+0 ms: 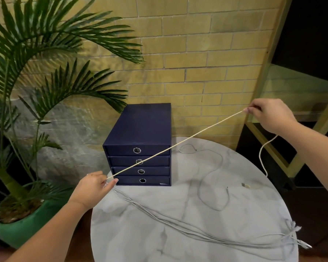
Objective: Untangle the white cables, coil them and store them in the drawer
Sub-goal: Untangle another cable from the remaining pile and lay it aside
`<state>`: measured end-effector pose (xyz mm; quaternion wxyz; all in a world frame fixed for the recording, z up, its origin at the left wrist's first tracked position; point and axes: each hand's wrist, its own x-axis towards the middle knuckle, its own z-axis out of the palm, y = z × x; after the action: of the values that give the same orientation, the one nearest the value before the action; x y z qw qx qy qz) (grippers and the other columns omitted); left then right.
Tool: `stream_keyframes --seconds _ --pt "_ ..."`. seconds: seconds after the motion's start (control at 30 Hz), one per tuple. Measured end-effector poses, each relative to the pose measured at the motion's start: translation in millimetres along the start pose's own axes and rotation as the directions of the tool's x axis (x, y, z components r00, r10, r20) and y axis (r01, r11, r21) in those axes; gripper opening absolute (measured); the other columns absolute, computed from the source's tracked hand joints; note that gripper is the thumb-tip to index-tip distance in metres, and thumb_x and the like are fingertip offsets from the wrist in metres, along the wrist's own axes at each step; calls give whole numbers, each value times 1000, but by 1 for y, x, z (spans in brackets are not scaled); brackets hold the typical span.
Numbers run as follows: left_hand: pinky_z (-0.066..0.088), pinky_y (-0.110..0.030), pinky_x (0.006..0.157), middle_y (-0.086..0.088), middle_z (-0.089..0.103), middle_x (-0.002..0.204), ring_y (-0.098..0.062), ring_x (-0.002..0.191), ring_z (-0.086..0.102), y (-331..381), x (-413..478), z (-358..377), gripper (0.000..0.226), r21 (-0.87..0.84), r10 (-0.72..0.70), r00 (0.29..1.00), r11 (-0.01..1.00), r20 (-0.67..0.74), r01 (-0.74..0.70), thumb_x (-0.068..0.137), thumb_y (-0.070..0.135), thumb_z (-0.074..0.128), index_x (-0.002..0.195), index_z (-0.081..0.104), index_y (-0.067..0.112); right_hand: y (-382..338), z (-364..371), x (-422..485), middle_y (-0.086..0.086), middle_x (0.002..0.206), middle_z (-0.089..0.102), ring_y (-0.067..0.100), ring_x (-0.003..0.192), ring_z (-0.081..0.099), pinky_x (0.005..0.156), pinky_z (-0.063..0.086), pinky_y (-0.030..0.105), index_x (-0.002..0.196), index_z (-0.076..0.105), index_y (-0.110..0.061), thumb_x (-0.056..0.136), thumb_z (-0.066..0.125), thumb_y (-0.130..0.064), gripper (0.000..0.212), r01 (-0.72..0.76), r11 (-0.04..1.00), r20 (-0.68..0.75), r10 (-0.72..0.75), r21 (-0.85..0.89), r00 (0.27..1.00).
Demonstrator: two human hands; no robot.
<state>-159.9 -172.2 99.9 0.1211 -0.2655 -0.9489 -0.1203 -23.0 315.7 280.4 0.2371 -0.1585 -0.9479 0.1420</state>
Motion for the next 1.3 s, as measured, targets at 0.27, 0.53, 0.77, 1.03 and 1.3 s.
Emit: stream_keyframes --seconds 0.27,0.53,0.77,1.03,1.3 --pt "39 -24 58 5 60 78 -10 71 57 4 -8 25 26 -41 -164 924 981 347 189 96 36 52 72 56 27 -51 -35 -1 9 93 64 31 84 58 78 52 50 105 65 -18 93 53 -31 22 161 967 -62 -152 197 987" --pt "46 -29 88 12 67 89 -8 89 60 30 2 39 29 -19 -170 829 977 532 213 80 49 45 79 67 29 -115 -41 6 11 77 62 14 62 46 59 41 25 98 69 -13 91 58 -34 24 313 913 -29 -317 262 948" --pt "51 -28 78 8 68 82 -11 81 63 95 28 10 14 -398 -4 865 887 502 234 86 35 65 74 66 28 -148 -40 18 -4 61 49 3 51 36 45 28 12 94 70 -11 91 59 -33 24 364 898 -80 -356 247 931" --pt "54 -30 75 3 60 67 -15 69 58 167 69 -60 25 -757 88 974 645 208 104 101 28 44 89 64 19 -163 -56 29 -6 61 47 8 56 38 58 36 29 91 69 -11 92 58 -34 25 387 896 -177 -353 218 919" --pt "27 -21 48 5 36 60 -5 49 30 173 82 -80 36 -835 -65 998 548 24 56 104 29 31 92 63 19 -118 -49 21 2 91 61 20 75 56 65 48 32 112 60 -17 98 47 -25 21 237 971 14 -238 32 971"
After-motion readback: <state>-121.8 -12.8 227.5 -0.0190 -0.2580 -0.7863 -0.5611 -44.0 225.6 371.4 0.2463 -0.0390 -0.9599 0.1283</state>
